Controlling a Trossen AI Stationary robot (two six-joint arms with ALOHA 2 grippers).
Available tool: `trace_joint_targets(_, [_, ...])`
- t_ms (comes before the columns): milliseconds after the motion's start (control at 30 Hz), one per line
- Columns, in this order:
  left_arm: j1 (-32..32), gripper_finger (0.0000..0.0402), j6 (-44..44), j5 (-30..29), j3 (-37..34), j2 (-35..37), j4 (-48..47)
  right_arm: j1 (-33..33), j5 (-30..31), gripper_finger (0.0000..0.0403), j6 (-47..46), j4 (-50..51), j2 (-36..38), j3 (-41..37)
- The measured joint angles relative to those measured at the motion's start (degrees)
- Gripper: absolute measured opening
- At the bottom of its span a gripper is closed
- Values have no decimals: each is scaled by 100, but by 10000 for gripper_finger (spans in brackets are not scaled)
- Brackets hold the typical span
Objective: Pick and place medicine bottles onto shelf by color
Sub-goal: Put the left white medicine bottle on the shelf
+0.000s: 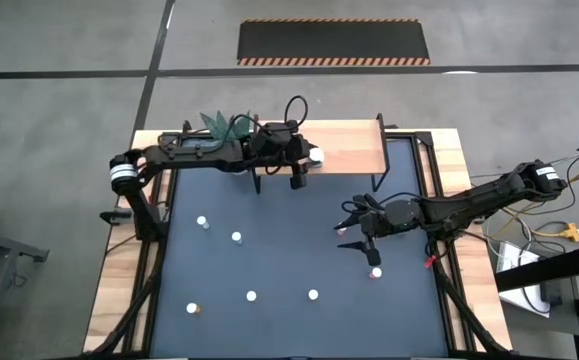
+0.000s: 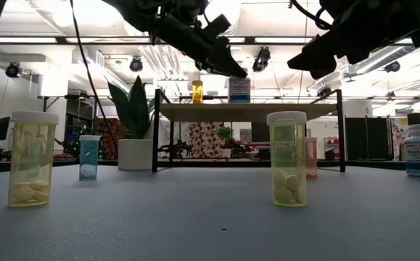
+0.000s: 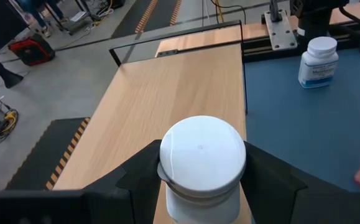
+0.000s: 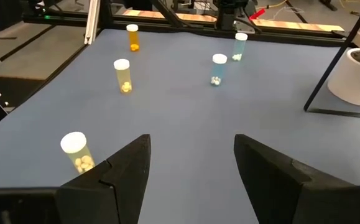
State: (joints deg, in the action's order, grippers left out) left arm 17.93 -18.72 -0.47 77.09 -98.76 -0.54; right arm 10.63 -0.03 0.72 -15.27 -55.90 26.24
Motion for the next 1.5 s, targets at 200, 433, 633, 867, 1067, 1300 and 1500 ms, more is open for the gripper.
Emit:
trace_joint_targets(200, [9,179,-13,11,8,0,3,0,0,224,-30,-2,0,0])
trace_joint_targets(433, [20,180,-118,17,8,0,7,0,0,224,-35,-2,0,0])
trace_joint_targets(633, [46,180,-118,17,8,0,10,0,2,224,-93,-2,0,0])
trace_joint_targets(867, [46,180,-118,17,8,0,10,0,2,224,-90,-2,0,0])
trace_joint_targets(1067, [46,180,-118,17,7,0,12,0,2,224,-117,-2,0,0])
trace_joint_targets(1300, [44,215,-51,17,7,0,-7,0,3,224,-167,-2,0,0])
trace_joint_targets(1500, [46,269,-75,15,7,0,-1,0,4,224,-180,-2,0,0])
